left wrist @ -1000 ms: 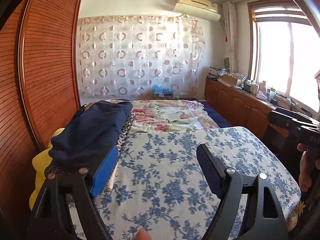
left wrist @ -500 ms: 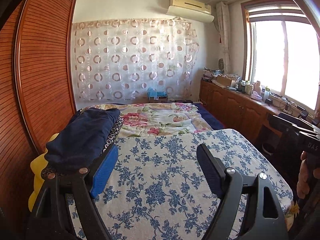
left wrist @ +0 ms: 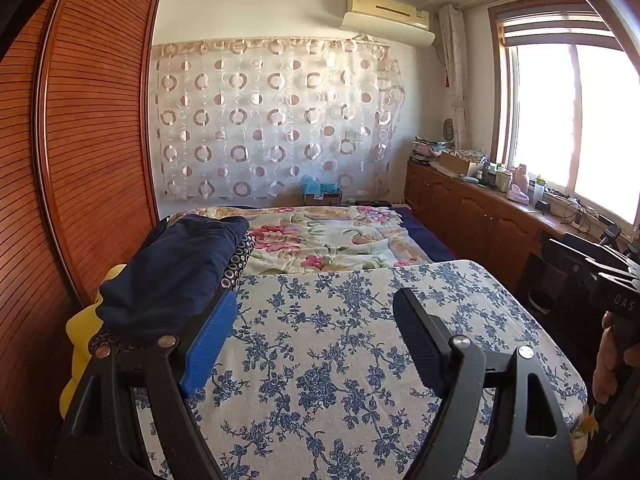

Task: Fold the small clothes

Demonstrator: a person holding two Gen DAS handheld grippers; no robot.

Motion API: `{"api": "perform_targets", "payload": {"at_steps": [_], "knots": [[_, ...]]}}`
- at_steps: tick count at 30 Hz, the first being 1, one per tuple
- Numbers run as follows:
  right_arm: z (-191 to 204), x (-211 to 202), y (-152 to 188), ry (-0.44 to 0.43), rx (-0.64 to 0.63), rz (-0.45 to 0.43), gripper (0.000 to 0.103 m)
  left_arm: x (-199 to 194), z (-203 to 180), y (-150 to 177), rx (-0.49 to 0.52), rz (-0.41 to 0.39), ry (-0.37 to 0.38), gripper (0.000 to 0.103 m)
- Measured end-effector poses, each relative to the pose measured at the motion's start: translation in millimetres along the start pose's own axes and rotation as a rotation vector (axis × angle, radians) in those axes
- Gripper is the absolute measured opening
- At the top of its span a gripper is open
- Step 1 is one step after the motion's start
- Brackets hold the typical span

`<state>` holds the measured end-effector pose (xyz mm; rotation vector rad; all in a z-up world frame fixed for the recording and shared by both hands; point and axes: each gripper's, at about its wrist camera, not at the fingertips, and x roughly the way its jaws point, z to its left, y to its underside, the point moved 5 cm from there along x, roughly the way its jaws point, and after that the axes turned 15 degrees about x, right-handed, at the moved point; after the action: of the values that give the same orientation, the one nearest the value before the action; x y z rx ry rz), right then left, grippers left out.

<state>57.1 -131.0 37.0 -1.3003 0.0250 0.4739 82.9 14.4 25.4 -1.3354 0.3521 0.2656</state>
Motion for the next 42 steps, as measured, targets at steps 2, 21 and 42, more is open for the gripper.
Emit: {"api": "perform_targets", "payload": {"at_steps": [2,21,42], "knots": [[-1.3,0.2,-2.0,-0.001,0.000,-0.001,0.084,-1.9,0.2,-0.9,0.001,0.000,-0.002,0.081],[-11.9,0.5,-4.1,-0.009,-0.004,-0.001,0.084,-2.2,-0.3,-1.3,0.000,0.000,-0.002,0.081],[-19.8,3.4,-5.4,-0.010,-0.008,0.003,0.084,-1.6,-1.2,-0.8,0.001,-0.001,-0.002,0.081]]}}
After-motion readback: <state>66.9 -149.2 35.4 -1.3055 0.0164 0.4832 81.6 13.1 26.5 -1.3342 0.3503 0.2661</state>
